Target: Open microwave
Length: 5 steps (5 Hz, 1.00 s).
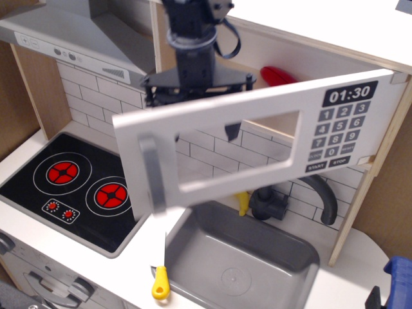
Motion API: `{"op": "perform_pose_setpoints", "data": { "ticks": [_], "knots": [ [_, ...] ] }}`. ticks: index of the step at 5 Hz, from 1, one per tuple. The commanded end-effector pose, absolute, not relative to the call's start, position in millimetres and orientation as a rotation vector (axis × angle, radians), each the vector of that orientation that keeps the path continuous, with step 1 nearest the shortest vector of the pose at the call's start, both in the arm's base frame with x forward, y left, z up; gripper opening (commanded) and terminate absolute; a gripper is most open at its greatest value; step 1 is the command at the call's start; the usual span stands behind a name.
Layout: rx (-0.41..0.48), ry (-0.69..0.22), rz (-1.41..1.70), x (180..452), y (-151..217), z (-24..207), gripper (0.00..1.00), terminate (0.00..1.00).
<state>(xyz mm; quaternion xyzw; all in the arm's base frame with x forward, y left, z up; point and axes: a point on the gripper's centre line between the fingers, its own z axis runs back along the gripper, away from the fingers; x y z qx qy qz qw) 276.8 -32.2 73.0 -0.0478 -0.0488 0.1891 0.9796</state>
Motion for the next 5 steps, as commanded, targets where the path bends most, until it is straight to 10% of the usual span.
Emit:
{"op": "perform_pose_setpoints", "data": {
  "ticks": [1,4,5],
  "knots": [
    [-0.105,-0.052,0.258,237.6,-81.1,80.2,1.00,0.00],
    [-0.105,-0.052,0.258,237.6,-81.1,80.2,1.00,0.00],
    [-0.105,-0.052,0.258,237.6,-81.1,80.2,1.00,1.00]
  ]
}}
